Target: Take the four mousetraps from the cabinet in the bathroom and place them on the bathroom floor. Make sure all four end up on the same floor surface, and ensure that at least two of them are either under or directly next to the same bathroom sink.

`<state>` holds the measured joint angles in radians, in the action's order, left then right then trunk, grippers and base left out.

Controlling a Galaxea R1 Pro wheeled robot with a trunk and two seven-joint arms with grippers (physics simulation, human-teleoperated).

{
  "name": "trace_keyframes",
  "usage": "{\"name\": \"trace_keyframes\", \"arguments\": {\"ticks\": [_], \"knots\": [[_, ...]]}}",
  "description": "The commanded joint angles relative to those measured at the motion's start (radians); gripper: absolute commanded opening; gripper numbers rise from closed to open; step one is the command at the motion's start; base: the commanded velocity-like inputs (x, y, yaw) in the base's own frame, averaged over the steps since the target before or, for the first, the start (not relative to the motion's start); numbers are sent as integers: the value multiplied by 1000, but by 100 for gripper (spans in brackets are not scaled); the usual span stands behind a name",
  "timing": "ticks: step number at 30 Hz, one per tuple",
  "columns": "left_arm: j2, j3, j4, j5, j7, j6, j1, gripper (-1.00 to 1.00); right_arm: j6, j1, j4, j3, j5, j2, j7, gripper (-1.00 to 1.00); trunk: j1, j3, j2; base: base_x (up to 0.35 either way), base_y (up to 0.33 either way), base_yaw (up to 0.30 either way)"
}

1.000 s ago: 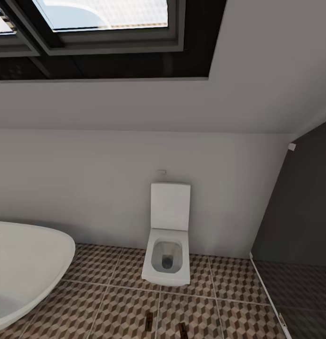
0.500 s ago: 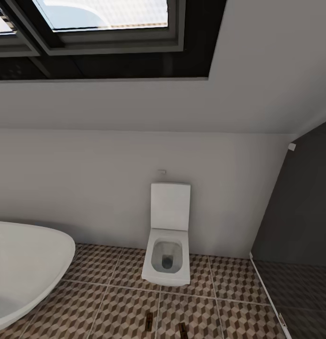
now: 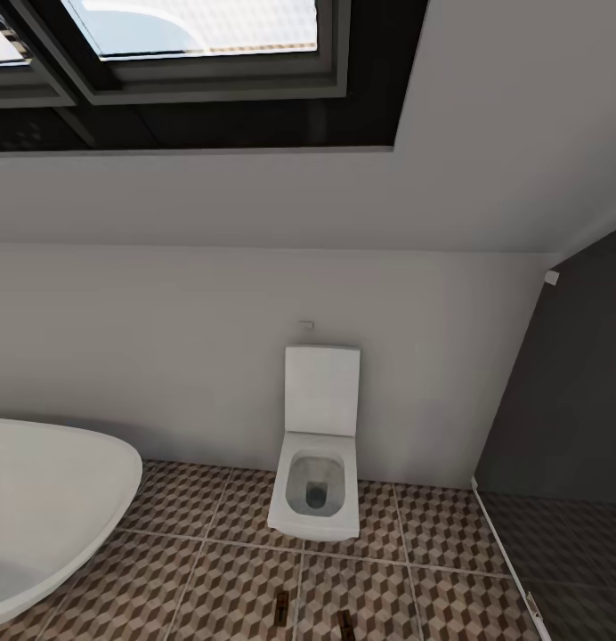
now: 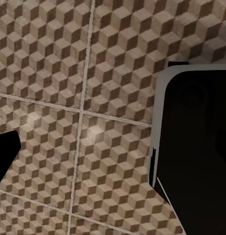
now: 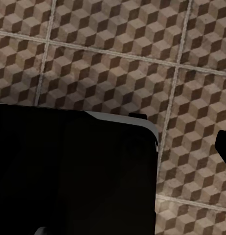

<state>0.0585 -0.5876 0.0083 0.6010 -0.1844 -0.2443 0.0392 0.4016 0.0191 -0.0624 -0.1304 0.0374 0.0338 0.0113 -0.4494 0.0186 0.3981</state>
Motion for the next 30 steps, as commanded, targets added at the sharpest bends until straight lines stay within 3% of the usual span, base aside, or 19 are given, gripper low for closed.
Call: {"name": "trace_keyframes", "arguments": {"ticks": [1,30], "knots": [[0,-8,1,5,-3,-3,1,100,3,1,1,-6,4,0,1,100,-1,2,2,0,0,0],[0,-8,1,5,-3,-3,1,100,3,1,1,-6,4,0,1,100,-1,2,2,0,0,0]]}}
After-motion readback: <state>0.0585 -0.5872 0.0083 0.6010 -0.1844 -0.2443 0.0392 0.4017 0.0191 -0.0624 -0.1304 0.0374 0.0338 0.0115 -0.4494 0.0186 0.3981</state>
